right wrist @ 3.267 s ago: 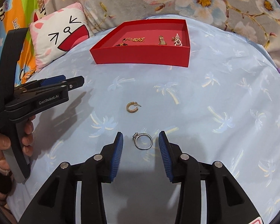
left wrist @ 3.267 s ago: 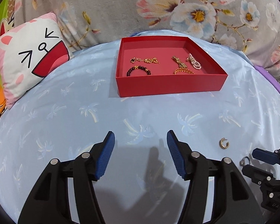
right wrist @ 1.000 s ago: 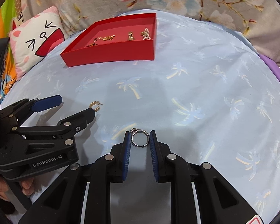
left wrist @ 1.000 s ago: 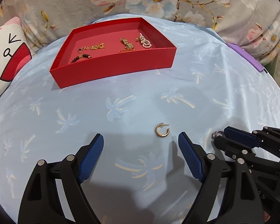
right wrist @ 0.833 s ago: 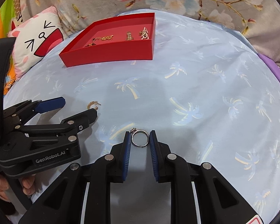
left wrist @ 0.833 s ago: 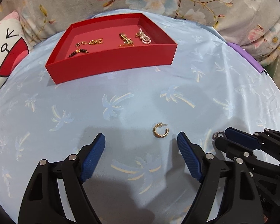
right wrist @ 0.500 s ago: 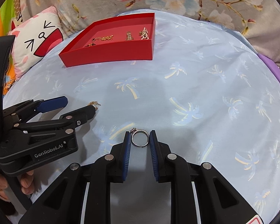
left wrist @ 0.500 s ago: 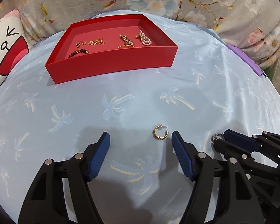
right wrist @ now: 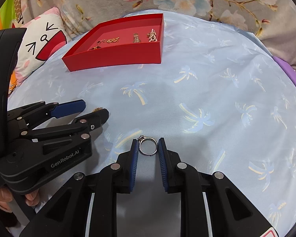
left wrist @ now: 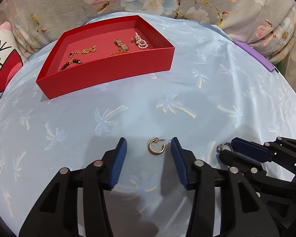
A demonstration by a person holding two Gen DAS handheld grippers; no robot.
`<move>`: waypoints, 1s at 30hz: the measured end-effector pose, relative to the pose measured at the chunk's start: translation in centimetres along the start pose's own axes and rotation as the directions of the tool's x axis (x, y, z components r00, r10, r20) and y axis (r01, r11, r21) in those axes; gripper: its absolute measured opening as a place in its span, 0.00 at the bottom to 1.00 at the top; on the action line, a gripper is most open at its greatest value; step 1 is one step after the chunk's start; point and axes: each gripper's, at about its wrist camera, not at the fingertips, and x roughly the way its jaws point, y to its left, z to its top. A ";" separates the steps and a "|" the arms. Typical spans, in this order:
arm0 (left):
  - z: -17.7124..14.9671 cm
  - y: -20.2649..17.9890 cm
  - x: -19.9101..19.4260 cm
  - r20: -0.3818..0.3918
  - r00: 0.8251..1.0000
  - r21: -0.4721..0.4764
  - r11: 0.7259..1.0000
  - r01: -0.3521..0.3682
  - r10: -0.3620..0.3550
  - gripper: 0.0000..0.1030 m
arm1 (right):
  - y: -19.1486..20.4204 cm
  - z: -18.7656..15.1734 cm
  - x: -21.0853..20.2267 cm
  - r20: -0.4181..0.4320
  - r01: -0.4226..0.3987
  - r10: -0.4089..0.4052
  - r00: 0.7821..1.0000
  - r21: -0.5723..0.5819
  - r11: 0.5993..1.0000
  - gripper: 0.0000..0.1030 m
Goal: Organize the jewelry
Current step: 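Grasp the silver ring with the right tool while the left tool grasps the gold hoop earring, then carry the silver ring and hoop earring over the red box and lower them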
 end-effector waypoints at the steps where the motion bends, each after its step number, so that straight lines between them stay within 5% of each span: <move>1: 0.0 0.1 0.0 0.002 1.000 -0.006 1.000 0.003 -0.003 0.33 | -0.1 0.0 0.0 0.000 0.000 0.000 1.000 0.000 1.000 0.19; 6: -0.1 0.6 -0.1 0.007 1.000 -0.030 0.999 0.026 -0.026 0.16 | -0.1 0.0 -0.1 0.003 0.003 -0.003 1.000 -0.004 1.000 0.19; 17: -1.0 1.7 -1.0 0.008 1.000 -0.025 1.000 0.002 -0.002 0.16 | -0.2 0.0 -0.1 0.000 -0.009 0.009 1.000 0.008 1.000 0.19; 30: -3.2 7.7 -3.4 0.012 0.997 -0.154 0.986 -0.069 0.072 0.16 | 0.5 -0.1 0.0 0.008 -0.034 0.034 0.999 -0.017 0.999 0.19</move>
